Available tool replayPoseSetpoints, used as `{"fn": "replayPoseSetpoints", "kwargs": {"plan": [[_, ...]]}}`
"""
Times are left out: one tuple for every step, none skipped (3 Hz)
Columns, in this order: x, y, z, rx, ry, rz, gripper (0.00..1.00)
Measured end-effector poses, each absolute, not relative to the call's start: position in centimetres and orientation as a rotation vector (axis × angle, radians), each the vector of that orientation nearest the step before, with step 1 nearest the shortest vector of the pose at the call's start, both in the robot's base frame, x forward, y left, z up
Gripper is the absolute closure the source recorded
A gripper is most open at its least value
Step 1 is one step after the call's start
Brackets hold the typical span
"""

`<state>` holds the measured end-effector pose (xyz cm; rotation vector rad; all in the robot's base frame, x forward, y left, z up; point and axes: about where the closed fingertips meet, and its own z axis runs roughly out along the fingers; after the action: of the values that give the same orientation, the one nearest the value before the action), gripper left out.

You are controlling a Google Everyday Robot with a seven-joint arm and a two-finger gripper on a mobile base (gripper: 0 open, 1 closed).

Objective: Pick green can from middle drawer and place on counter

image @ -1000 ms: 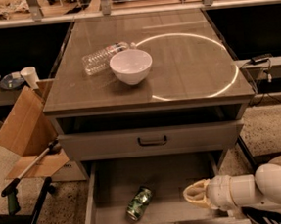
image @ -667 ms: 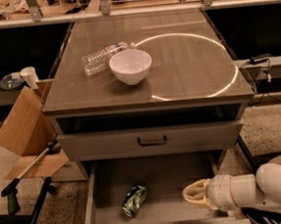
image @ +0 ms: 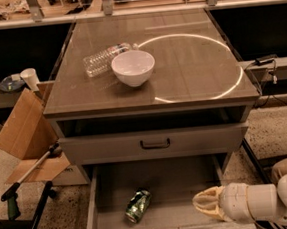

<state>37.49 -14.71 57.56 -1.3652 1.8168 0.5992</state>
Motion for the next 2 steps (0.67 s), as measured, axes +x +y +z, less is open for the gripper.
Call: {"fn": "replayPoseSetpoints", "kwargs": {"plan": [[36.6,-14.64,58.79,-1.368,1.814,0.577,0.2],[36.43,-14.56,59.07,-1.366,1.815,0.576,0.0]]}}
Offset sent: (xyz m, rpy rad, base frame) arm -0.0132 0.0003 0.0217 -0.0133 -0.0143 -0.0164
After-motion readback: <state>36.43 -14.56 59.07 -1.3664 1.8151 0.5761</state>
